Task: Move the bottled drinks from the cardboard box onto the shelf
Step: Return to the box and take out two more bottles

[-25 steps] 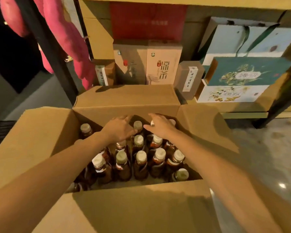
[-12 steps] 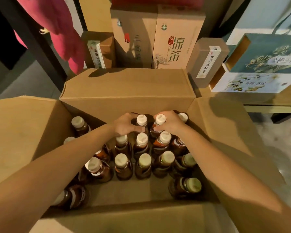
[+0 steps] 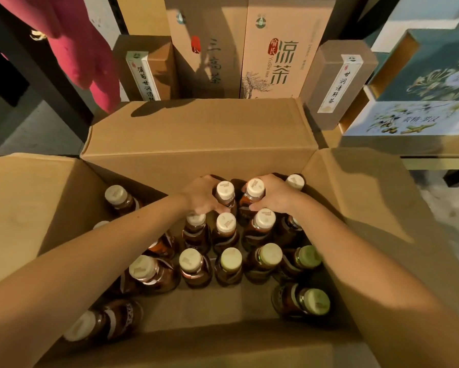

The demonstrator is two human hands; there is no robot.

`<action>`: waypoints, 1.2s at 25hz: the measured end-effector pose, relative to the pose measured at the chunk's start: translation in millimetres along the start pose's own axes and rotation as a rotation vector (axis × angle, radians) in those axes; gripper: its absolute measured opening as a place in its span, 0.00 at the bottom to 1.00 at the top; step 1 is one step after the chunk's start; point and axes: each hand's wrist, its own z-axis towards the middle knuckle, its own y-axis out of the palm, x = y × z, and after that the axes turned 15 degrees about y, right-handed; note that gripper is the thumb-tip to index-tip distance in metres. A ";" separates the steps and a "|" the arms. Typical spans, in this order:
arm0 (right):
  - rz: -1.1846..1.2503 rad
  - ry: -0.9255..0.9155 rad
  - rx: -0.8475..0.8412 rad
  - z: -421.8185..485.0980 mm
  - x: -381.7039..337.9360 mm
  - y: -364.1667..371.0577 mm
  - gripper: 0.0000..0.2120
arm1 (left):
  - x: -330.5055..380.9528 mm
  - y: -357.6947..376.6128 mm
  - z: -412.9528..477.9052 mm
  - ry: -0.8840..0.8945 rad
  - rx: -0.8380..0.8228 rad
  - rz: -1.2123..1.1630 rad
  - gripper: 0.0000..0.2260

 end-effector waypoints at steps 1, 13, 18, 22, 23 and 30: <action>0.003 -0.028 0.000 -1.0 -0.5 -0.1 0.23 | -1.4 0.1 -1.9 0.022 0.010 -0.015 0.24; 0.082 -0.161 0.047 -17.7 -15.3 0.4 0.21 | 1.8 -3.9 -32.4 0.127 0.173 -0.183 0.20; 0.360 -0.172 0.127 -48.2 -30.9 -16.1 0.24 | 26.5 -31.0 -61.3 0.170 0.250 -0.381 0.15; 0.565 -0.208 0.153 -85.8 -69.1 -37.3 0.18 | 60.8 -66.0 -102.2 0.209 0.422 -0.561 0.10; 0.582 -0.253 0.151 -96.4 -82.5 -43.2 0.18 | 70.4 -74.5 -113.9 0.227 0.479 -0.582 0.09; 0.567 -0.631 0.087 -178.2 -191.4 -59.7 0.18 | 127.8 -121.6 -234.3 0.325 0.946 -0.487 0.06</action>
